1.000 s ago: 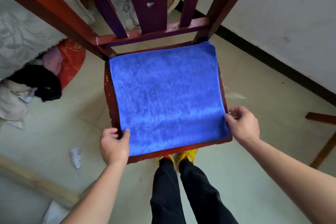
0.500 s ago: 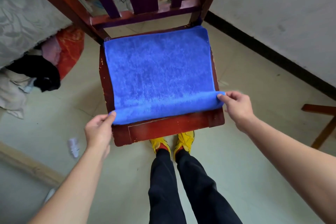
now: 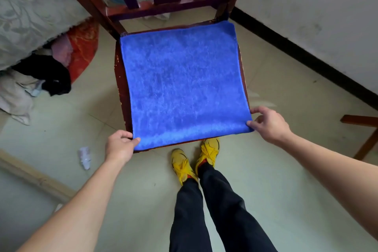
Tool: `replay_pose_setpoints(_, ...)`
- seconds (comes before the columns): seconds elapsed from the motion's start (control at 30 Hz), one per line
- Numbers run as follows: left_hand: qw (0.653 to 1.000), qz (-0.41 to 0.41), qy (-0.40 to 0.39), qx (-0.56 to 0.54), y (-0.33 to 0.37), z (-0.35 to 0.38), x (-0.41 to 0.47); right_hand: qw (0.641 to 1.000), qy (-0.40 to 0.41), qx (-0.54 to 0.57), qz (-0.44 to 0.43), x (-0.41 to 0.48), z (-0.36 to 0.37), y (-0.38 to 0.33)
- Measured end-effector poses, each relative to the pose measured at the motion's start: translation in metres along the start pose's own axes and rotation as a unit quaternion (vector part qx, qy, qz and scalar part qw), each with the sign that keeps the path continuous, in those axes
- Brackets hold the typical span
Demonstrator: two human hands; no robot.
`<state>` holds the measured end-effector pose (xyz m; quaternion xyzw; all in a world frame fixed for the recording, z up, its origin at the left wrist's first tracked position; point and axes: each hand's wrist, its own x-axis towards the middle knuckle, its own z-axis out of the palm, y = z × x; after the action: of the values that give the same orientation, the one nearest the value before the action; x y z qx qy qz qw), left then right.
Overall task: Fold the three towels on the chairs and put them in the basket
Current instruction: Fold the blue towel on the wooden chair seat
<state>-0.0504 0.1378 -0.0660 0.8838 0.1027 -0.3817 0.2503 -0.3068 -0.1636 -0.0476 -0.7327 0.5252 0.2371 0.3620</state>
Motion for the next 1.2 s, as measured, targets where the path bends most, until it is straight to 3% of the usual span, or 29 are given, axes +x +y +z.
replay_pose_setpoints(0.17,0.998,-0.018,0.001,0.065,-0.024,0.008,0.005,0.998,0.005,-0.050,0.033,-0.002,0.022,0.008)
replay_pose_setpoints(0.3,0.999,-0.035,0.033,0.014,-0.023,0.017,-0.003,0.982,0.061,0.109,0.140,-0.004,0.033,0.005)
replay_pose_setpoints(0.37,0.998,-0.035,0.030,0.032,-0.021,0.021,-0.010,0.952,0.046,0.207,0.221,-0.007,0.039,0.005)
replay_pose_setpoints(0.5,0.995,-0.096,0.011,-0.002,-0.018,0.029,-0.013,0.895,0.047,0.340,0.285,-0.010,0.055,0.012)
replay_pose_setpoints(0.63,0.979,-0.147,0.012,-0.139,-0.020,0.029,-0.021,0.845,0.056,0.442,0.295,-0.018,0.063,0.017)
replay_pose_setpoints(0.8,0.914,-0.222,-0.044,-0.336,-0.028,0.022,-0.032,0.789,0.012,0.534,0.304,-0.019,0.060,0.009)
replay_pose_setpoints(0.93,0.875,-0.257,-0.109,-0.396,-0.030,0.032,-0.034,0.785,-0.026,0.529,0.321,-0.013,0.071,-0.004)
replay_pose_setpoints(1.07,0.852,-0.283,-0.098,-0.429,-0.037,0.037,-0.042,0.756,-0.008,0.563,0.333,-0.024,0.080,0.003)
replay_pose_setpoints(1.2,0.844,-0.267,-0.098,-0.454,-0.042,0.025,-0.050,0.752,0.019,0.587,0.299,-0.041,0.073,0.002)
